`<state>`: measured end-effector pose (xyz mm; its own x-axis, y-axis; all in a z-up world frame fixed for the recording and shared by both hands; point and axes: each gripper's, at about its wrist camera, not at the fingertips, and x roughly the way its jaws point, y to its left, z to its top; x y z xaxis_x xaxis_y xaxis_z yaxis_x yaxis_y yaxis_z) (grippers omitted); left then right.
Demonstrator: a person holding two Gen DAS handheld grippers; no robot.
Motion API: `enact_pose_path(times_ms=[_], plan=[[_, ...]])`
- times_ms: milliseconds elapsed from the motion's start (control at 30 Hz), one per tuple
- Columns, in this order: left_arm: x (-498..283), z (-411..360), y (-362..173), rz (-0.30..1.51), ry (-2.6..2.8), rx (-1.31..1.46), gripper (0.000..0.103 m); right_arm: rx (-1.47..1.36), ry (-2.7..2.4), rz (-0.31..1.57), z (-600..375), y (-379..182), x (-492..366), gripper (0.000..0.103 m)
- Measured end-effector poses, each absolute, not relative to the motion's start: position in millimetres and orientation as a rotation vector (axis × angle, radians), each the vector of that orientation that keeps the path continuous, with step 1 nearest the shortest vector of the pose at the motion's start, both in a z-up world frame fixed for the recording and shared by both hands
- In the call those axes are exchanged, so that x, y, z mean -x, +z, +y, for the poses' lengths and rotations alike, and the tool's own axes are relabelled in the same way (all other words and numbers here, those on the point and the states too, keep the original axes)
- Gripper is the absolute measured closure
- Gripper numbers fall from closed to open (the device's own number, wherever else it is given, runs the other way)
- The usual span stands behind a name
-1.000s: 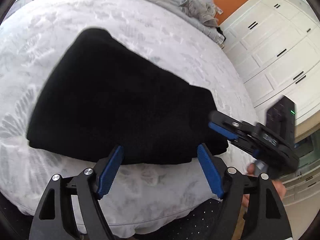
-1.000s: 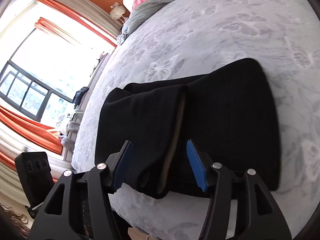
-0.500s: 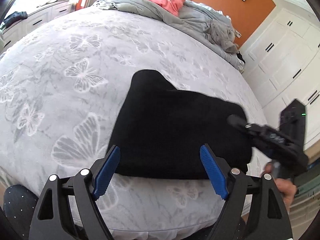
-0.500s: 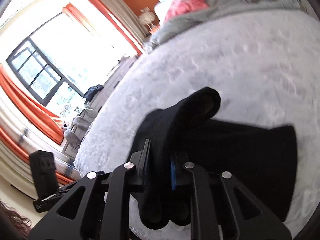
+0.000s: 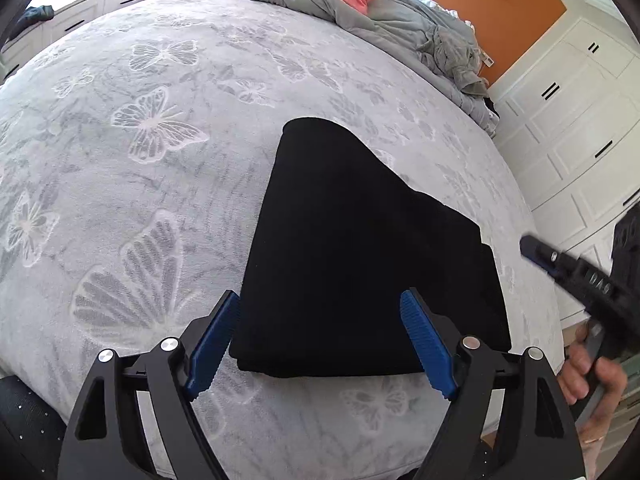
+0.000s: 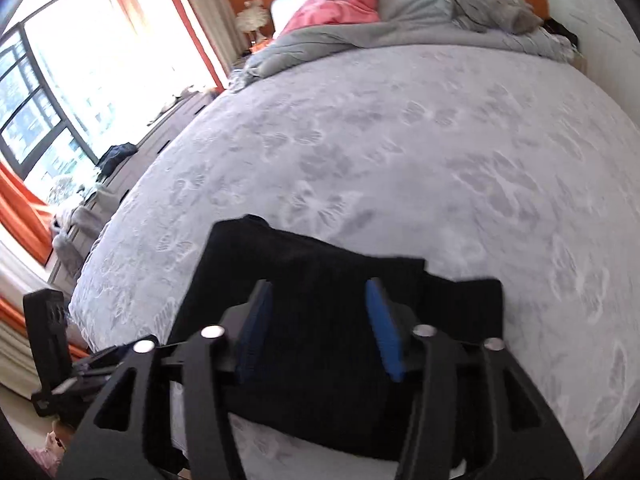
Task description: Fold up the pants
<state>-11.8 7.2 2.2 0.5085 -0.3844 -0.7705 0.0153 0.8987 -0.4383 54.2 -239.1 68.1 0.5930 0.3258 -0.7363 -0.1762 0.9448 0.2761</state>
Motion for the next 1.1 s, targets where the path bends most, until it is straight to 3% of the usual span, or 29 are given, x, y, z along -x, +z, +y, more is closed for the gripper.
enact_pose_path(times_ms=[100, 133, 200, 233, 333, 433, 533, 567, 700, 800, 867, 900, 933, 967, 1000, 1100], plan=[[11, 2, -1, 1.021, -0.238, 0.391, 0.024, -0.098, 0.363, 0.944, -194, 52, -98, 0.043], [11, 1, -3, 1.029, -0.238, 0.383, 0.024, -0.103, 0.411, 0.973, -178, 43, -111, 0.050], [10, -1, -6, 1.044, -0.244, 0.374, 0.024, -0.117, 0.505, 1.056, -145, 22, -133, 0.084], [10, -1, -8, 1.048, -0.247, 0.371, 0.024, -0.118, 0.532, 1.097, -130, 9, -143, 0.090], [10, -1, -11, 1.045, -0.244, 0.331, 0.024, -0.028, 0.458, 1.136, -105, -19, -164, 0.094], [7, -1, -16, 1.060, -0.237, 0.304, 0.024, -0.154, 0.401, 1.115, -130, -12, -174, 0.094], [4, 3, -22, 1.087, -0.240, 0.316, 0.024, -0.198, 0.303, 0.984, -187, 30, -125, 0.075], [3, 6, -23, 1.090, -0.239, 0.321, 0.024, -0.215, 0.275, 0.969, -206, 37, -107, 0.064], [2, 18, -24, 1.082, -0.238, 0.363, 0.024, -0.331, 0.159, 1.042, -286, 15, -30, 0.057], [5, 16, -22, 1.074, -0.230, 0.359, 0.024, -0.426, 0.157, 1.099, -301, -15, -11, 0.053], [7, 10, -20, 1.079, -0.227, 0.340, 0.024, -0.503, 0.218, 1.097, -296, -31, -12, 0.044], [9, 7, -18, 1.080, -0.226, 0.337, 0.024, -0.498, 0.219, 1.082, -288, -34, -15, 0.044], [11, 5, -16, 1.080, -0.231, 0.342, 0.024, -0.471, 0.207, 1.069, -280, -33, -19, 0.053], [12, 4, -14, 1.081, -0.239, 0.346, 0.024, -0.448, 0.191, 1.069, -275, -30, -23, 0.077], [14, 2, -11, 1.084, -0.247, 0.349, 0.024, -0.455, 0.217, 1.061, -271, -21, -27, 0.087], [18, -2, 1, 1.075, -0.268, 0.355, 0.024, -0.390, 0.264, 0.926, -261, 44, -20, 0.088]])
